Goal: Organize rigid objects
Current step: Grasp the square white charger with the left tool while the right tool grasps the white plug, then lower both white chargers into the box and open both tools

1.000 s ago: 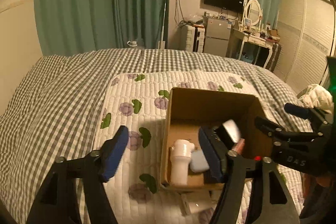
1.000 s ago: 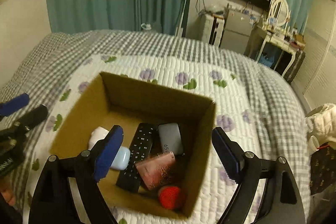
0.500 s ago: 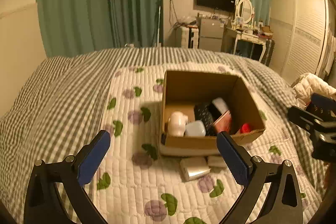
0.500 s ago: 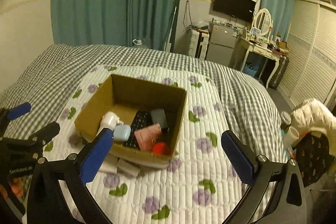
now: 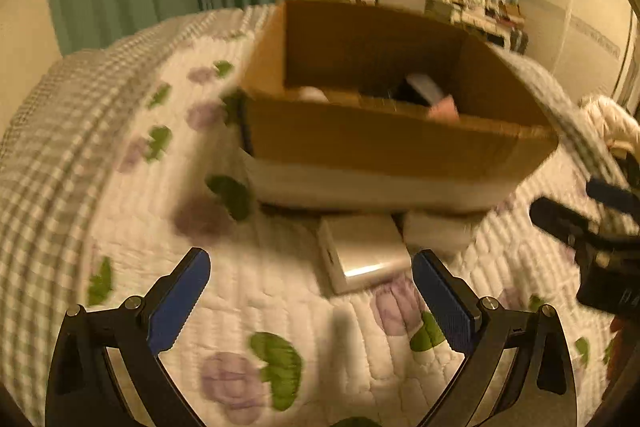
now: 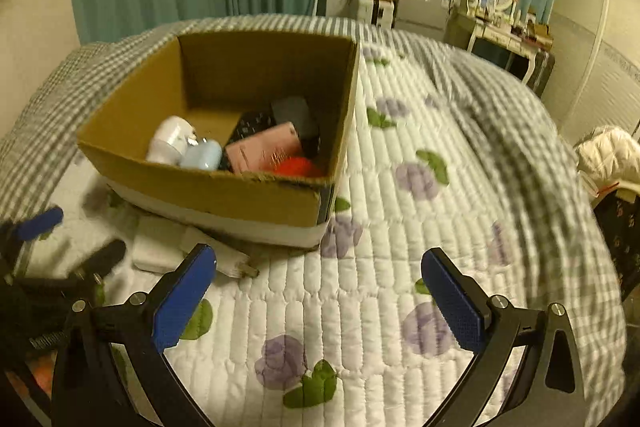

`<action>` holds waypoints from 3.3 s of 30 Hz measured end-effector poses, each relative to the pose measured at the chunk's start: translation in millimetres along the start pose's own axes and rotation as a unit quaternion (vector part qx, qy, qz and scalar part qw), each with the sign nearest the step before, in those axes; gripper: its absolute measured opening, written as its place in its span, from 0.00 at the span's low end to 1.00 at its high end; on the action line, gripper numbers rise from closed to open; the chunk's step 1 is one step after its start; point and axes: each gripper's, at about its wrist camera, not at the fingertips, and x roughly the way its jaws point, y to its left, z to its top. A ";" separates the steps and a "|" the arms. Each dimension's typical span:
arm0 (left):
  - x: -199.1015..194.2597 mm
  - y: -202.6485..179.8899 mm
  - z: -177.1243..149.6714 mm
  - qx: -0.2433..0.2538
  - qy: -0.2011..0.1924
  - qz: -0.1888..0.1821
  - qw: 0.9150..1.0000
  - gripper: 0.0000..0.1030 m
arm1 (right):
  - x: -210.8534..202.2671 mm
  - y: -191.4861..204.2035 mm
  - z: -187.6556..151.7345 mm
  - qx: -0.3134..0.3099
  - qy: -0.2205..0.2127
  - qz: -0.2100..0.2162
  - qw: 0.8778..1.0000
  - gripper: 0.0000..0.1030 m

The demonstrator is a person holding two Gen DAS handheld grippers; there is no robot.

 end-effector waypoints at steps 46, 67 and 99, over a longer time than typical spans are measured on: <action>-10.8 59.4 -4.1 -0.032 -0.020 -0.018 0.999 0.56 | 78.7 75.7 -5.2 -0.020 0.063 0.053 0.996 0.70; -66.9 34.6 13.7 -0.022 -0.029 -0.036 0.999 0.52 | -12.1 60.1 -17.8 -0.037 0.024 0.055 0.997 0.54; -14.6 -16.2 120.0 0.035 -0.055 -0.042 0.997 0.52 | -24.4 10.0 126.0 -0.056 -0.071 0.062 0.994 0.54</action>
